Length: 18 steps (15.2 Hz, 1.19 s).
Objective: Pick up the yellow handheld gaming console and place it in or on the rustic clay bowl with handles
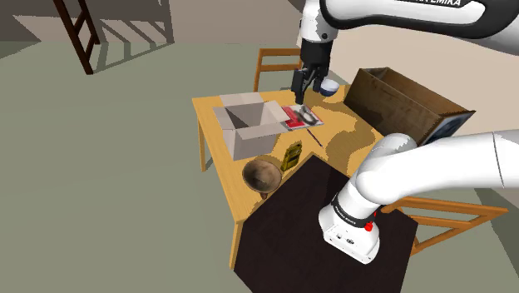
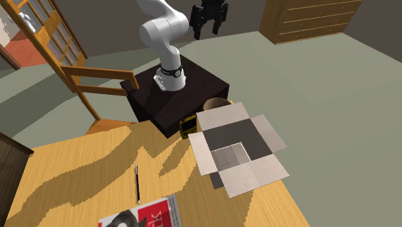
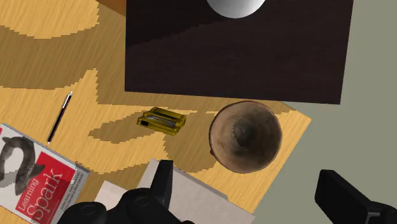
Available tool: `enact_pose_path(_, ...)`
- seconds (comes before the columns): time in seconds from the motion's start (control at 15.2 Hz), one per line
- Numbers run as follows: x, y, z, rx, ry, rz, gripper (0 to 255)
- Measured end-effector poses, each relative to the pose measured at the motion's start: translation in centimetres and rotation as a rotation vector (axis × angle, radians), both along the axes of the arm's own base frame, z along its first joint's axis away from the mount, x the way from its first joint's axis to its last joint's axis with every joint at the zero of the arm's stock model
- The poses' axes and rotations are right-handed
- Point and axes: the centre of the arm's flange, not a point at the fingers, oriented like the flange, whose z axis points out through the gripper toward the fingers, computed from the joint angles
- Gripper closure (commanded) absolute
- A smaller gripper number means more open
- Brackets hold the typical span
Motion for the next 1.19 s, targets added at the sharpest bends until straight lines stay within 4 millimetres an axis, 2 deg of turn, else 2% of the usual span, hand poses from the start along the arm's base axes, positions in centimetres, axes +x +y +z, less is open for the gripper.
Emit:
enact_pose_path(0.2, -0.5, -0.9, -1.0, 0.007, -0.003, 0.035, 0)
enact_pose_path(0.59, -2.1, -5.5, -7.5, 0.043, -0.015, 0.21, 0)
enact_pose_path(1.19, -2.4, -12.3, -17.3, 0.097, -0.033, 0.489, 0)
